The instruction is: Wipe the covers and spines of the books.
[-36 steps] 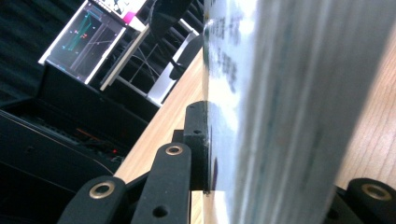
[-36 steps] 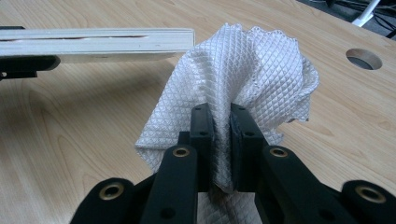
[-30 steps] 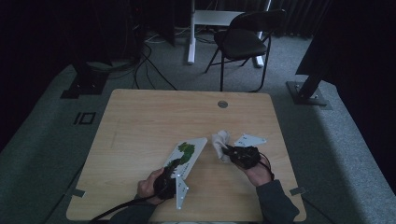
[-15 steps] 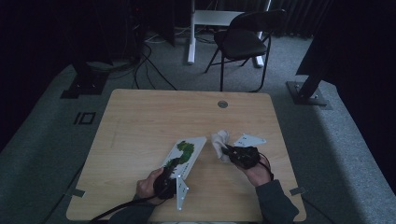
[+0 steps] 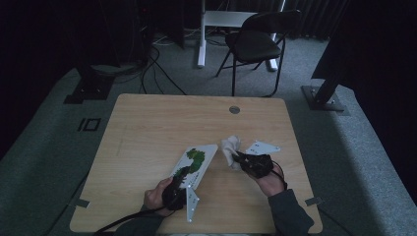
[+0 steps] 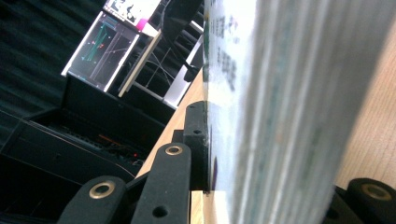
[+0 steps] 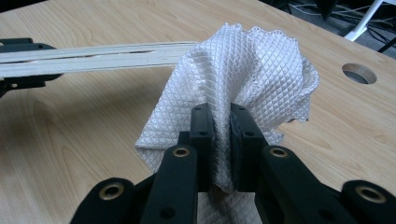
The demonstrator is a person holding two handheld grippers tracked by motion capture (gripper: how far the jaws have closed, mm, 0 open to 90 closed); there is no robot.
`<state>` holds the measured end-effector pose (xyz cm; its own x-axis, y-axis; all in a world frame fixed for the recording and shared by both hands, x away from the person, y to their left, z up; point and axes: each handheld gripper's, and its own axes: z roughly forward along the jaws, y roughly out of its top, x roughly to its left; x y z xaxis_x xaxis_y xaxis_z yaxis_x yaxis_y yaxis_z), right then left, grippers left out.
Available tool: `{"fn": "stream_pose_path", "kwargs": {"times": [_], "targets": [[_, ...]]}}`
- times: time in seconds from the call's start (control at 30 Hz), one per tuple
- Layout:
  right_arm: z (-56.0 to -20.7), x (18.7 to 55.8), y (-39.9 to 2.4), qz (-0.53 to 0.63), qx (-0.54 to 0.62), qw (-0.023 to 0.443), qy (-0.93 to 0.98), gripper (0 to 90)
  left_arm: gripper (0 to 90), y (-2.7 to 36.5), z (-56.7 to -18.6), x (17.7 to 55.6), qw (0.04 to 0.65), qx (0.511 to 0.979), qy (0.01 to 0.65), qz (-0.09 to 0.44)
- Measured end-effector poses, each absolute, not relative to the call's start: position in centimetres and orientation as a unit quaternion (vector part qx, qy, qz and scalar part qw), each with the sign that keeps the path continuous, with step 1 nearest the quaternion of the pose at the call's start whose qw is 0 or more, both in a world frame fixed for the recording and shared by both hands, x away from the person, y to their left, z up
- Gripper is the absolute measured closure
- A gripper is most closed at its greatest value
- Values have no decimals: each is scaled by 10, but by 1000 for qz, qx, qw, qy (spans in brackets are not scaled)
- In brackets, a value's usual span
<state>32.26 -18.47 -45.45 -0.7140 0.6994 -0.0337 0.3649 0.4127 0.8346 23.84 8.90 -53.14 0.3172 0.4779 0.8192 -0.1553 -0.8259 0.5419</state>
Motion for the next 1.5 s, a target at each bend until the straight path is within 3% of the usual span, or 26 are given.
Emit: {"fn": "stream_pose_path", "kwargs": {"times": [0.67,1.5], "targets": [[-425,324,-165,448,288,211,819,822,788,87,-531,235,274,754,98,589],[-397,356,-133,462,258,221,819,823,788,84,-530,233,274,748,87,599]]}}
